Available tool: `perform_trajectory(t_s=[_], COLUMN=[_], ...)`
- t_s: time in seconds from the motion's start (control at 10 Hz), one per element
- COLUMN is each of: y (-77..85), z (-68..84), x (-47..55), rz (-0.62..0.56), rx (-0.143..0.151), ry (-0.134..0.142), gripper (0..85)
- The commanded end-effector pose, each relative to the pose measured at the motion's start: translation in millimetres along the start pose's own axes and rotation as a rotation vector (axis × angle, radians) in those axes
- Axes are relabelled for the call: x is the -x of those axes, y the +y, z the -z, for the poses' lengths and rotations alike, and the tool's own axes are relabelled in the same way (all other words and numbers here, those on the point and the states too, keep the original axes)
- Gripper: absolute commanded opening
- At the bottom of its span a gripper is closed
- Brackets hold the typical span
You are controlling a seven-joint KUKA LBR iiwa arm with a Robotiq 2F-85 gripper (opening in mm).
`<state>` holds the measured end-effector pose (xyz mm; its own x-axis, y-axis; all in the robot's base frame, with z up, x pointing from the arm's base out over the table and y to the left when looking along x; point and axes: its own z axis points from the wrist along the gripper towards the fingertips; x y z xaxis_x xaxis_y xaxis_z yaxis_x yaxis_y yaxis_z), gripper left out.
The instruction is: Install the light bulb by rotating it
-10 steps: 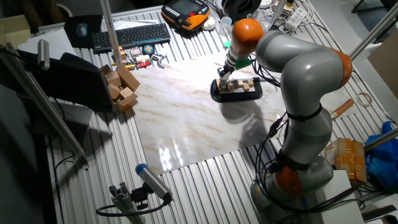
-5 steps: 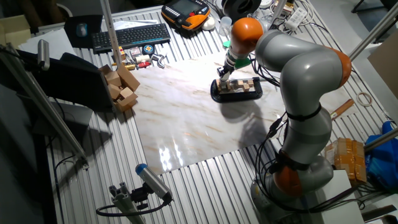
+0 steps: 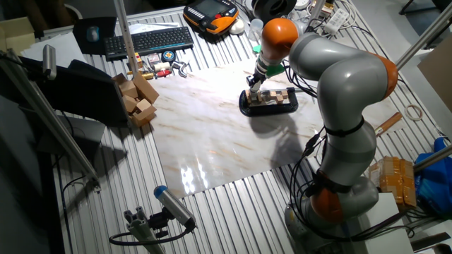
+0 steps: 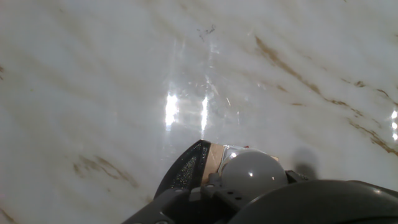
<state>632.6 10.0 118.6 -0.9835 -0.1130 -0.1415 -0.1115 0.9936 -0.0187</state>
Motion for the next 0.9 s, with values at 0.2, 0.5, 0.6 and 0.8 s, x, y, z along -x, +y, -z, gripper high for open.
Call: perform_trajectory(t_s=[0.2, 0.5, 0.6, 0.8], y=[-0.2, -0.1, -0.1, -0.1], z=[-0.1, -0.2, -0.4, -0.9], x=[-0.3, -0.7, -0.8, -1.1], rz=[0.000, -0.003, -0.011, -0.035], rx=[0.000, -0.003, -0.003, -0.005], ry=[0.002, 0.002, 0.005, 0.013], gripper=[0.0, 0.0, 0.0, 0.0])
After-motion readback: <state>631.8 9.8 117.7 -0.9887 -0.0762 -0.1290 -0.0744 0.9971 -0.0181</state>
